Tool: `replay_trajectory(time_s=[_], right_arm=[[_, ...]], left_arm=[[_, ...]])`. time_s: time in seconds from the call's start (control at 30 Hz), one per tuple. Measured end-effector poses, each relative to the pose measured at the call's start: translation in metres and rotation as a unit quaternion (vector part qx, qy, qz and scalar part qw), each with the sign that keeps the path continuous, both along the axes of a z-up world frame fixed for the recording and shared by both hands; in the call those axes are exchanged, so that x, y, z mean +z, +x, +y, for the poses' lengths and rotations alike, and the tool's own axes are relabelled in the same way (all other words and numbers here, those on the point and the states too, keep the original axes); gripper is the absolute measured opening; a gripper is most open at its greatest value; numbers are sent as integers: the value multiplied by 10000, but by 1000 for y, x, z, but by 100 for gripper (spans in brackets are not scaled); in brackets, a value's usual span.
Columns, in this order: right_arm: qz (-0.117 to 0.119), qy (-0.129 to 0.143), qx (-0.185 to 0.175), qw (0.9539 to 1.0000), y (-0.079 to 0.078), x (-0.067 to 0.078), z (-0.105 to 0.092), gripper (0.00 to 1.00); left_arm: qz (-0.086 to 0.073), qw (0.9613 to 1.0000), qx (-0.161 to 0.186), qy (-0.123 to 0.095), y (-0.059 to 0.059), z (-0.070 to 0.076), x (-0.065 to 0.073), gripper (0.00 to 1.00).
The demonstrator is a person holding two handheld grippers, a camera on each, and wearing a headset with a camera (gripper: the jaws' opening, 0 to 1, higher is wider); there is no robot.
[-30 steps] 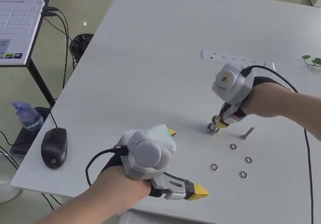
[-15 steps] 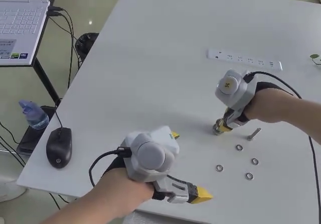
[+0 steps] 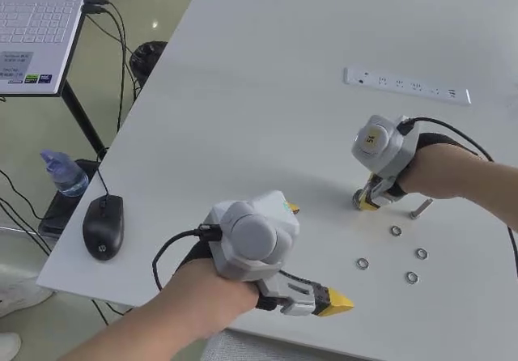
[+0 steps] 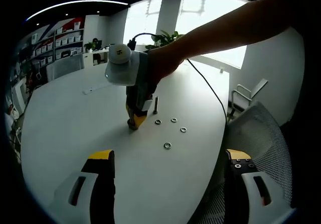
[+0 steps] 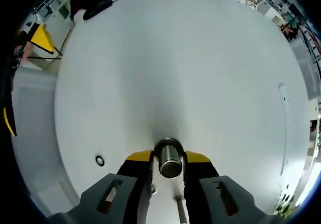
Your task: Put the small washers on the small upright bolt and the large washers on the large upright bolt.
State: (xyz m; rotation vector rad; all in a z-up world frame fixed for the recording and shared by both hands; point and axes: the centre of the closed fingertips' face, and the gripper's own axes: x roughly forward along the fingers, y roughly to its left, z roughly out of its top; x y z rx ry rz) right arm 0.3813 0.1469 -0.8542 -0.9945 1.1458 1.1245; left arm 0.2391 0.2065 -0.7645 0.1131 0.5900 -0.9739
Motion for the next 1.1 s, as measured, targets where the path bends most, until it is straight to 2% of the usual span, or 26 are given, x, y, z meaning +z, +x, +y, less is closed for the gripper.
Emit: replay_trajectory(time_s=[0.33,0.5,0.7,0.93,1.1], right_arm=[[55,41,-99,9999,0,0,0,23],[30,33,-38,10000,-1,-1,-1,24],[19,42,67,10000,2,-7,-1,25],[20,157,77,9998,0,-3,2,25],[44,199,161,9997,0,-2,2,29]], left_arm=[[73,10000,-41,-2,-3,-4,-4,88],[87,9999,-79,27,-5,-8,-4,87],[146,9999,82,10,-4,-5,-4,87],[184,9996,175,83,-9,-2,-7,88],[133,9994,314,8,-9,-4,-2,88]])
